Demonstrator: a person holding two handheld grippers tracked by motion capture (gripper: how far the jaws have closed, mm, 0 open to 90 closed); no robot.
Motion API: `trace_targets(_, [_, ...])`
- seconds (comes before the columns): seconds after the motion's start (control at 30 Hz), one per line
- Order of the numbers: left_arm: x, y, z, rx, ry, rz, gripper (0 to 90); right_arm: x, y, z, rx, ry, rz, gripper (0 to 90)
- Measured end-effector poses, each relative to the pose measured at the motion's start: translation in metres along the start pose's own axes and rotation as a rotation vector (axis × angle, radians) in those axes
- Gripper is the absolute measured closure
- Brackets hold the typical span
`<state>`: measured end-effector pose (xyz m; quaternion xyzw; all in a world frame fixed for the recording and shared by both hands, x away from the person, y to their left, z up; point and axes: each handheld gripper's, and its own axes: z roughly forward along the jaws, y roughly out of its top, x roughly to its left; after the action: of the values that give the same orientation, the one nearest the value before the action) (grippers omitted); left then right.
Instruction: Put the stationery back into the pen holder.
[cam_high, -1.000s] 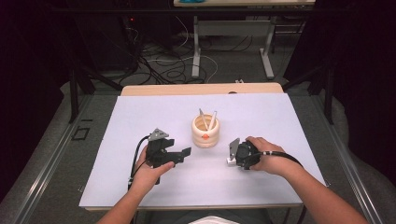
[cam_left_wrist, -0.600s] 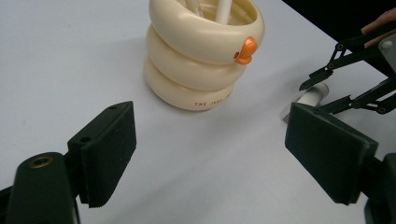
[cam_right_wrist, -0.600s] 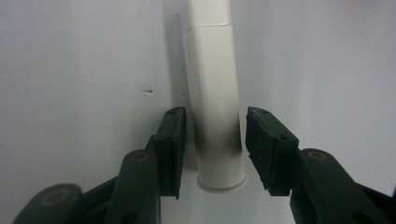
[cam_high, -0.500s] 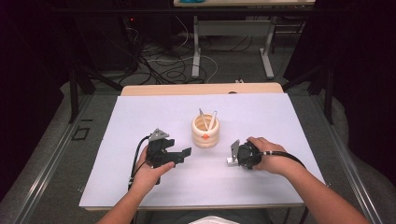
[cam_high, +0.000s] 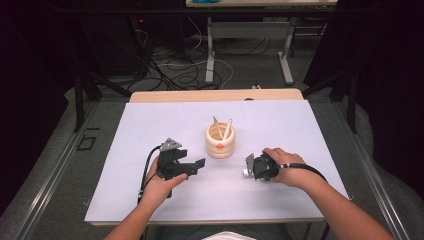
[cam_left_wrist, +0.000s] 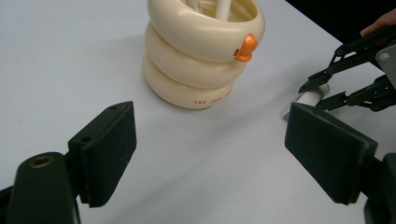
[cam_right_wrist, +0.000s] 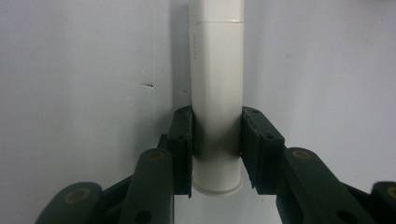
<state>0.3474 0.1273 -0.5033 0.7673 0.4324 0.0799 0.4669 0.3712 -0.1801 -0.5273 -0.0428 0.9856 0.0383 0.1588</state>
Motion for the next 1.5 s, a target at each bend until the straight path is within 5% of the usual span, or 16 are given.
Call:
trace_targets(0.3, [0.0,-0.001,0.001,0.0,0.0,-0.007,16.7,0.003,0.002,-0.002,-0.005,-0.011,-0.014,67.2])
trace_targets(0.5, [0.0,-0.001,0.001,0.001,0.0,-0.013,16.7,0.004,0.005,-0.004,-0.061,-0.062,-0.029,67.2])
trace_targets(0.6, [0.001,-0.001,0.001,0.004,0.002,-0.007,16.7,0.005,0.008,-0.008,-0.041,-0.073,-0.036,67.2])
trace_targets(0.77, [0.001,0.0,0.0,0.002,0.005,-0.001,16.7,0.008,0.01,-0.01,-0.096,-0.163,-0.047,67.2])
trace_targets(0.87, [0.0,-0.001,0.0,0.003,0.002,-0.011,16.7,0.007,0.012,-0.015,-0.075,-0.17,-0.06,67.2])
trace_targets(1.07, [0.001,0.0,0.0,0.002,0.006,-0.002,16.7,0.01,0.015,-0.019,-0.138,-0.25,-0.054,67.3])
trace_targets(1.5, [0.001,0.001,-0.001,-0.001,-0.001,-0.011,16.7,0.016,0.022,-0.031,-0.194,-0.422,-0.148,67.3])
